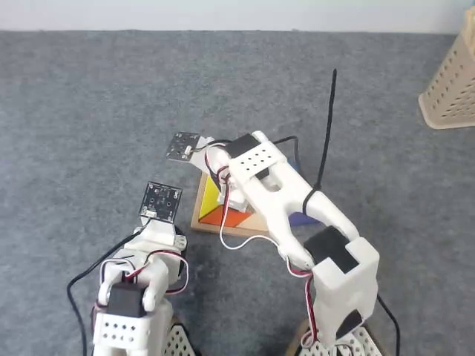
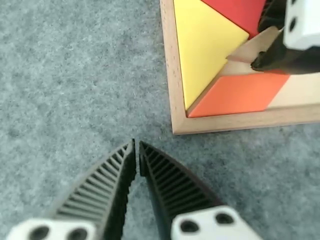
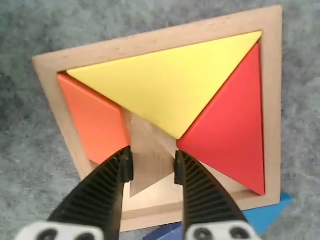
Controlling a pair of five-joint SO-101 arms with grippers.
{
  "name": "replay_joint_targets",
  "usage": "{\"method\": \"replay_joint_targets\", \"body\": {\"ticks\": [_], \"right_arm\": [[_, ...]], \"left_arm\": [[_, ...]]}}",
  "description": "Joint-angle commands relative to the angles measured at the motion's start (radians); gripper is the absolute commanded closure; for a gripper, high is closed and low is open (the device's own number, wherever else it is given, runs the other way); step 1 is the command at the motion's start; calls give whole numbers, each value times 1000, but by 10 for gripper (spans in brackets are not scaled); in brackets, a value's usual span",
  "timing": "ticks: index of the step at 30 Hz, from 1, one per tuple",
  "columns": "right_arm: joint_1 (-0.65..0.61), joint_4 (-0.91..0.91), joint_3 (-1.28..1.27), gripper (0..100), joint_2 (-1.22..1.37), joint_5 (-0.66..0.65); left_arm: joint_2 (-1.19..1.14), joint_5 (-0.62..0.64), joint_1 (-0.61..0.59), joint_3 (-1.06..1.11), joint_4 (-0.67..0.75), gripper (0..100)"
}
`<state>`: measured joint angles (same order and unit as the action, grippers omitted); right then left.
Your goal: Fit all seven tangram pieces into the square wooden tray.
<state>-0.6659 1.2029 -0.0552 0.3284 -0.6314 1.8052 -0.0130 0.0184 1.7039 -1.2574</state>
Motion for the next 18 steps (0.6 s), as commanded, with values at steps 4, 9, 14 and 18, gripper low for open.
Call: {"method": "replay_joint_targets", "body": {"ticks": [4,9,14,18], "right_arm": [[13,30,58,978,-12,-64],[13,51,58,977,-12,-86],[13,53,60,976,-12,-86],[13,53,60,924,-12,-84]], "left_arm": [[20,9,-2,-19,-6,988],[20,9,-2,-19,-6,988],[20,9,-2,-19,-6,988],[20,9,-2,-19,-6,988]]}}
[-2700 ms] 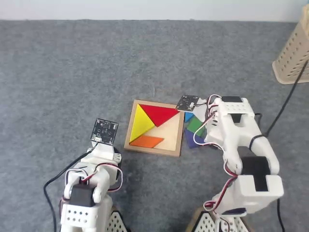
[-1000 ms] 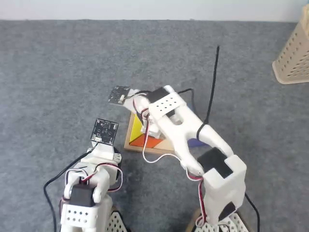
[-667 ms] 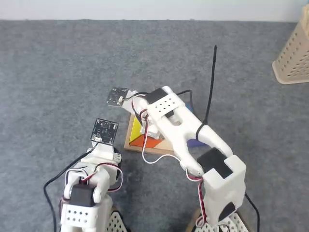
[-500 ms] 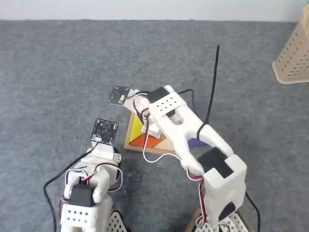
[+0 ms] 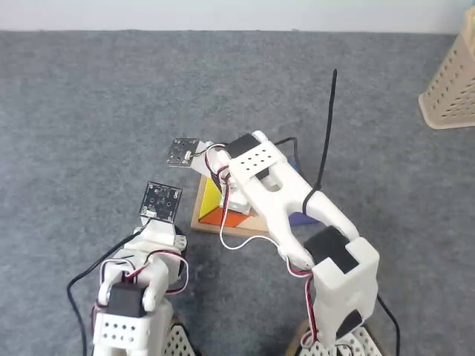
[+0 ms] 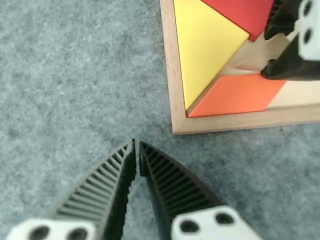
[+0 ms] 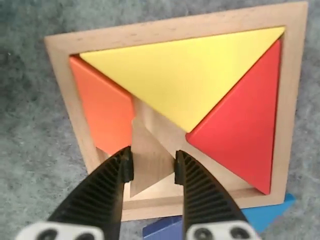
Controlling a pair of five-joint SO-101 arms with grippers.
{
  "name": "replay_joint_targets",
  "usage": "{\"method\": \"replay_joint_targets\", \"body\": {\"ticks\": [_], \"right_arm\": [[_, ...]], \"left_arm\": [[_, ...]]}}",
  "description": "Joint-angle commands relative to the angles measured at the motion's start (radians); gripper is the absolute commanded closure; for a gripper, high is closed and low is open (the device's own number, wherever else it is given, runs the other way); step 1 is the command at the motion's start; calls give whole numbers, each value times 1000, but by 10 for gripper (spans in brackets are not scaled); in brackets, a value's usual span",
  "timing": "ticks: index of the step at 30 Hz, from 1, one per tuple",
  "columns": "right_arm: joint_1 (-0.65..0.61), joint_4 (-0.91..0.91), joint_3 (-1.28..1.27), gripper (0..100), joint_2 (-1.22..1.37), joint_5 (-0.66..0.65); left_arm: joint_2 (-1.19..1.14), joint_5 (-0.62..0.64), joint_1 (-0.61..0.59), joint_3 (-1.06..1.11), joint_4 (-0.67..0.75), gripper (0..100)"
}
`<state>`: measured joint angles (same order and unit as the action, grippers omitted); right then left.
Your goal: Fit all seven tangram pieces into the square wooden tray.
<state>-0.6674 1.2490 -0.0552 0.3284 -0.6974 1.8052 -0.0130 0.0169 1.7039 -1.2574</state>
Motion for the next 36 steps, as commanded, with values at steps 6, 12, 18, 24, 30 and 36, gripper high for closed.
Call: {"method": "replay_joint_targets", "body": {"ticks": [6,12,18,24,30,36], "right_arm": [[12,-2,61,861,-12,-17],[15,-44,61,858,-19,77],[56,-53,63,951,-39,199],[160,-162,-137,990,-252,282],[90,-449,-505,992,-438,304],[79,-461,-497,992,-360,305]], "left_arm": [[20,9,0,-19,-6,988],[20,9,0,-19,-6,988],[20,9,0,-19,-6,988],[20,9,0,-19,-6,988],[20,9,0,-19,-6,988],[20,9,0,-19,-6,988]]}}
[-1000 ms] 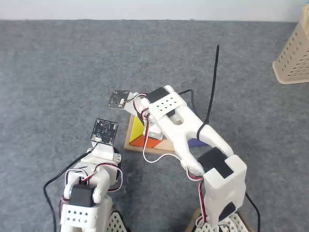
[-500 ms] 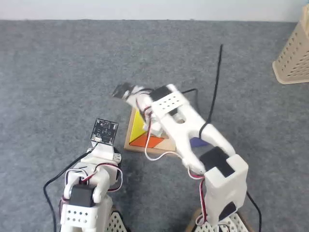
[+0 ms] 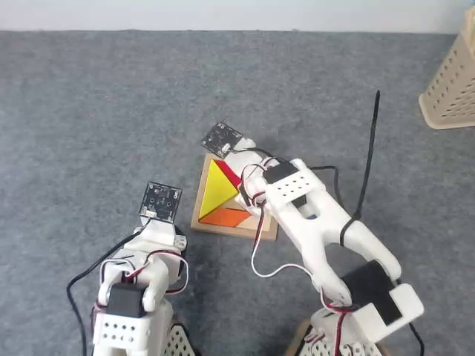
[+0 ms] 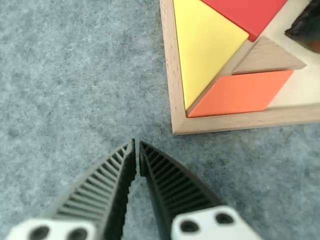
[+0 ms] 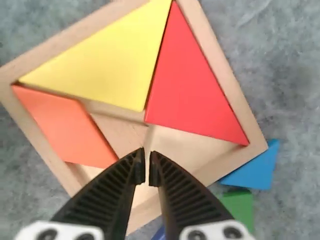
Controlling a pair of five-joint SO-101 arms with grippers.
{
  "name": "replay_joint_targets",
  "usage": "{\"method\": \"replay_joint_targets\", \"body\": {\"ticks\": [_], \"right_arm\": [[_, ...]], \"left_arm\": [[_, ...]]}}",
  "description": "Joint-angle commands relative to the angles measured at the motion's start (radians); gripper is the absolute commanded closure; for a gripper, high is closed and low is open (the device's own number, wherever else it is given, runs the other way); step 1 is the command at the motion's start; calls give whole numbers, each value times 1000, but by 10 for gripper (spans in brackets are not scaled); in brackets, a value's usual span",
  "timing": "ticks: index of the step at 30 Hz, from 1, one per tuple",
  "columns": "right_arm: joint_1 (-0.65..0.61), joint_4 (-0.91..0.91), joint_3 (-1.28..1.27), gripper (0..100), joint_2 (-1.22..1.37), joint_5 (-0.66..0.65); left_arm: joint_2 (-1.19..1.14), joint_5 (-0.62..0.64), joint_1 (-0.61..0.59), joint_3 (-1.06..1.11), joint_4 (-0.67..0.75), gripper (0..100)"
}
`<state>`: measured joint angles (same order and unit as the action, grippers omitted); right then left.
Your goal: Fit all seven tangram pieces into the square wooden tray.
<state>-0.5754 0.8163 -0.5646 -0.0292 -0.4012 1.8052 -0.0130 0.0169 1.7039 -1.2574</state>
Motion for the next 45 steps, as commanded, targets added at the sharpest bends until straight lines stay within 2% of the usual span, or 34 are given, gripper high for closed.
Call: {"method": "replay_joint_targets", "body": {"ticks": [1,15,23,26,32,45], "right_arm": [[-13,-28,21,992,18,9],[-68,-25,146,992,180,11],[-13,38,155,992,94,14],[-8,67,153,992,25,64],[-54,36,78,992,-64,87],[-145,-1,18,992,-64,83]], "left_arm": [[20,9,0,-19,-6,988],[20,9,0,-19,-6,988],[20,9,0,-19,-6,988],[20,9,0,-19,-6,988],[20,9,0,-19,-6,988],[20,9,0,-19,-6,988]]}}
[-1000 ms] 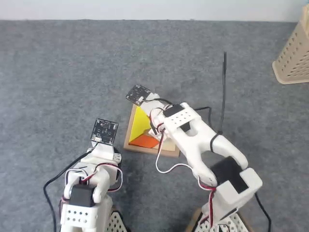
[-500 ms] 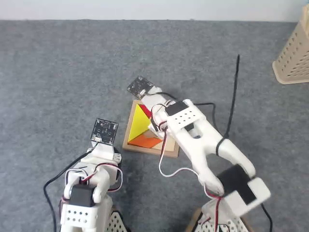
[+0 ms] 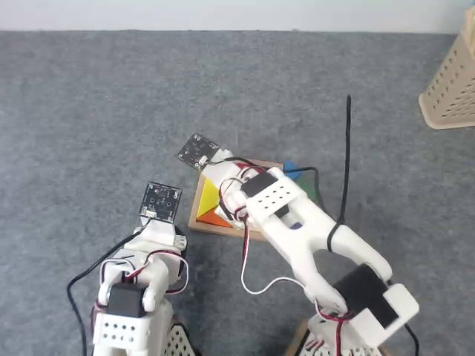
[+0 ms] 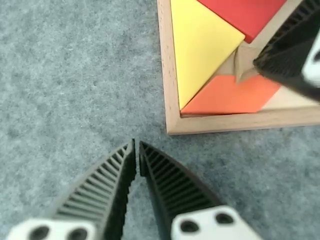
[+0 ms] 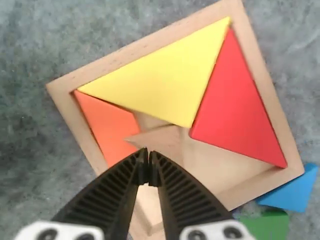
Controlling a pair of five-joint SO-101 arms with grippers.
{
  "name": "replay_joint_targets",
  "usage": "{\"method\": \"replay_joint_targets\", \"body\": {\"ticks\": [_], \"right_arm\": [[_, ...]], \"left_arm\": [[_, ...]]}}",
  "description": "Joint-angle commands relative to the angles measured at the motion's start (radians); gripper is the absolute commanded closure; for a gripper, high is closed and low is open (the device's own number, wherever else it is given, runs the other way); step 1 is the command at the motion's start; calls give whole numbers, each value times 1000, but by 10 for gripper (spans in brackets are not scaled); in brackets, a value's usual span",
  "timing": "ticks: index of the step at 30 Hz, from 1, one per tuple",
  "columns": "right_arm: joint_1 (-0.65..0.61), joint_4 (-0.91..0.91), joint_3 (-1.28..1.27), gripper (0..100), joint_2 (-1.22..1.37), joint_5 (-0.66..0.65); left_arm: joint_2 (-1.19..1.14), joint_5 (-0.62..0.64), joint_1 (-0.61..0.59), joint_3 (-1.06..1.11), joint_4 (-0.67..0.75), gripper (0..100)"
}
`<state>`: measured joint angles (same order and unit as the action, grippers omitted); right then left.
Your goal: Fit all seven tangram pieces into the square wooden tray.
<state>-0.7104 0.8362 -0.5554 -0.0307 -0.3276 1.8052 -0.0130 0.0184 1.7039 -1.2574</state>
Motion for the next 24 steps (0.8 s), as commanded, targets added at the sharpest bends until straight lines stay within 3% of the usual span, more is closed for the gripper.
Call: {"method": "replay_joint_targets", "body": {"ticks": [1,24], "right_arm": [[-8,-21,9,992,-62,9],[-5,-79,48,992,39,17]], "left_arm": [[20,9,-2,-19,-6,988],[20,9,-2,-19,-6,988]]}}
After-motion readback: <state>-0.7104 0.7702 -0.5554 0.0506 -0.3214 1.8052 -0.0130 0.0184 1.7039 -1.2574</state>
